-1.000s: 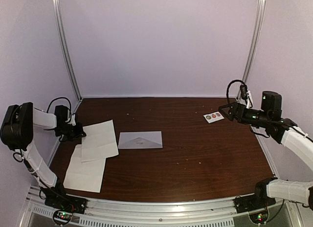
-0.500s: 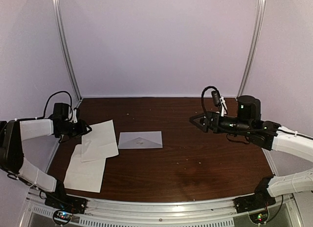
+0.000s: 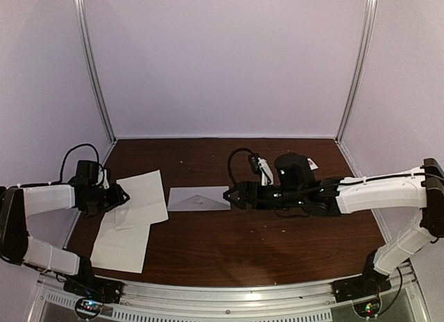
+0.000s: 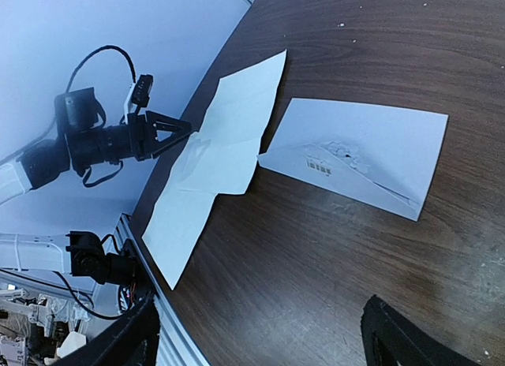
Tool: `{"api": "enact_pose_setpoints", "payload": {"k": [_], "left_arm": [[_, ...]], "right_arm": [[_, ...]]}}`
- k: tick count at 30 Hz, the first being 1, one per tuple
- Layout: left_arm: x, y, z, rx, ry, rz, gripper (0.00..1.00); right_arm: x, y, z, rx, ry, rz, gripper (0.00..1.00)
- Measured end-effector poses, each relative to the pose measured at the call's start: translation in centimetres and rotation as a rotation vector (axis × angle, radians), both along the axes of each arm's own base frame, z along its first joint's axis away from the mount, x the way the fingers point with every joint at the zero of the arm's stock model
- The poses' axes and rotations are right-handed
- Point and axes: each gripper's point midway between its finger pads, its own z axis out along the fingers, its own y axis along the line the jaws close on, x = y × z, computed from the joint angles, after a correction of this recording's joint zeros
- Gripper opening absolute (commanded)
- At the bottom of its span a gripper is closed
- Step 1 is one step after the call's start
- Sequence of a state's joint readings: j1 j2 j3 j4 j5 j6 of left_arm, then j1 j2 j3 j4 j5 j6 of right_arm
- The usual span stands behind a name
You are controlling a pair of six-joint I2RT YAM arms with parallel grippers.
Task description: Place the letter into the envelope and seal it
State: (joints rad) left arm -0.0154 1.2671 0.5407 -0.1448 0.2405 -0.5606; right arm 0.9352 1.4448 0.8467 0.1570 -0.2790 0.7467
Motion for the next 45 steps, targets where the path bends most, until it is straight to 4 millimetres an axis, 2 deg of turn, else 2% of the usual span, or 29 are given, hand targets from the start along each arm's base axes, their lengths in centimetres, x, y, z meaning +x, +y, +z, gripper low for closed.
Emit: {"api": "enact_pose_setpoints", "payload": {"k": [3, 8, 14, 19, 26, 29, 33, 40, 42, 45], "left_arm": [[-1.3, -1.5, -1.8, -0.017, 0.044, -0.032, 0.34], [-2.6, -3.4, -4.3, -0.035, 0.099, -0.071, 0.31], [-2.1, -4.8, -4.4, -0.064, 0.041, -0.092, 0.27], [-2.1, -7.1, -4.4, -0.09, 0.018, -0.139, 0.27], [-4.0, -11.2, -4.3, -0.14, 0.043, -0.219, 0.27], [-5.1, -12.2, -4.1, -0.156, 0.064, -0.229, 0.34], [-6.0, -12.6, -2.3, -0.175, 0.058, -0.232, 0.46], [-4.4, -11.9, 2.9, -0.15, -0.048, -0.184, 0.54], [-4.7, -11.5, 2.8, -0.136, -0.039, -0.172, 0.55], [-5.8, -10.6, 1.2, -0.115, 0.013, -0.151, 0.58]], "right_arm": [[0.1, 2.6, -1.2, -0.01, 0.028, 0.011, 0.81], [0.8, 4.9, -3.1, -0.025, 0.07, 0.001, 0.72], [1.7, 6.7, -5.7, -0.033, 0.123, -0.02, 0.67], [2.2, 8.3, -7.8, -0.036, 0.157, -0.021, 0.64], [2.5, 9.4, -9.6, -0.037, 0.195, -0.031, 0.64], [2.5, 9.3, -10.3, -0.039, 0.219, -0.043, 0.66], [2.4, 9.4, -10.3, -0.033, 0.23, -0.049, 0.66], [1.4, 9.9, -10.4, -0.033, 0.242, -0.035, 0.67], [0.8, 10.2, -10.4, -0.035, 0.243, -0.022, 0.66], [-0.2, 10.7, -10.4, -0.036, 0.244, -0.003, 0.66]]}}
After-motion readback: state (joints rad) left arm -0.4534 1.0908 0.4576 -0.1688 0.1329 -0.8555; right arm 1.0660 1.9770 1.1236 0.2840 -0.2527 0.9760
